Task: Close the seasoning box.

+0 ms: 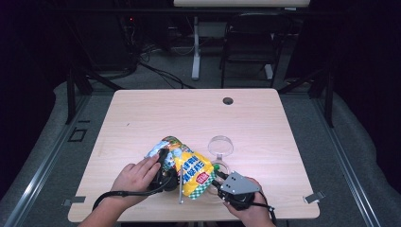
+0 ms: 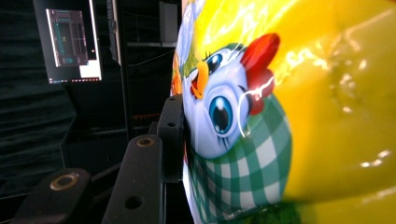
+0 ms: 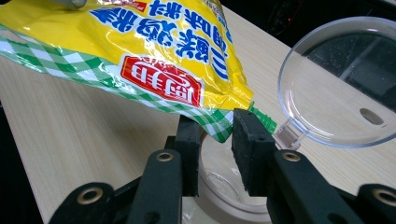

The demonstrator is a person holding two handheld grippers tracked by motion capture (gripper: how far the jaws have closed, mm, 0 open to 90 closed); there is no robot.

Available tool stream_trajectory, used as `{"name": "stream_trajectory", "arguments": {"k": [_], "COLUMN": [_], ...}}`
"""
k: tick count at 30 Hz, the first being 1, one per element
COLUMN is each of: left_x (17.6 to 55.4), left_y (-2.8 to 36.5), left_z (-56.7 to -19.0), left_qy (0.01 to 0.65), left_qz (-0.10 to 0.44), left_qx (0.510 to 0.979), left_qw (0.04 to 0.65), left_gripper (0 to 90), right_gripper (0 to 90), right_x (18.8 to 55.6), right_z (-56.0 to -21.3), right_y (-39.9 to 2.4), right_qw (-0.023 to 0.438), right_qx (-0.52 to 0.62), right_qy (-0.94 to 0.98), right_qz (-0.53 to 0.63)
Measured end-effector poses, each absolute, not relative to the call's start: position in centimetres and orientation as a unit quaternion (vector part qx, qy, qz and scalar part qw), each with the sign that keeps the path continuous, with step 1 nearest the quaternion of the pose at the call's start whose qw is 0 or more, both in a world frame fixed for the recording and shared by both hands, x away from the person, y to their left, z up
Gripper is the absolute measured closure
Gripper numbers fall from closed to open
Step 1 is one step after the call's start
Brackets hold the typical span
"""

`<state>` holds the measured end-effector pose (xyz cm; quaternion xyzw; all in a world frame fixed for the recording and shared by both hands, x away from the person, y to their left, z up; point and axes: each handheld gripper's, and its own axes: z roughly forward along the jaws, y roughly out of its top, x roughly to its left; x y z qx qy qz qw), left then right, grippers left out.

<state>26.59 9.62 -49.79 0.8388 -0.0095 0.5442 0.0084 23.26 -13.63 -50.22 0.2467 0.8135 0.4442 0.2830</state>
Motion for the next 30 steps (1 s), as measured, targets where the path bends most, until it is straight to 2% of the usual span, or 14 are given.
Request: {"name": "stream_trajectory", "arguments": {"k": [30], "left_x": [26.74], "left_y": [9.15], "left_z": [-49.60], "left_qy": [-0.028], "left_qz": [0.541], "left_qx": [0.840], "left_qw": [-0.021], "left_gripper": [64.4], "right_gripper": [72.4], "right_x": [23.59], "right_z": [-50.90], "right_y": [-13.67], "right_qw": [0.266], "right_qx": [0.264], "right_qy": [0.812], "right_qz": [0.447]}}
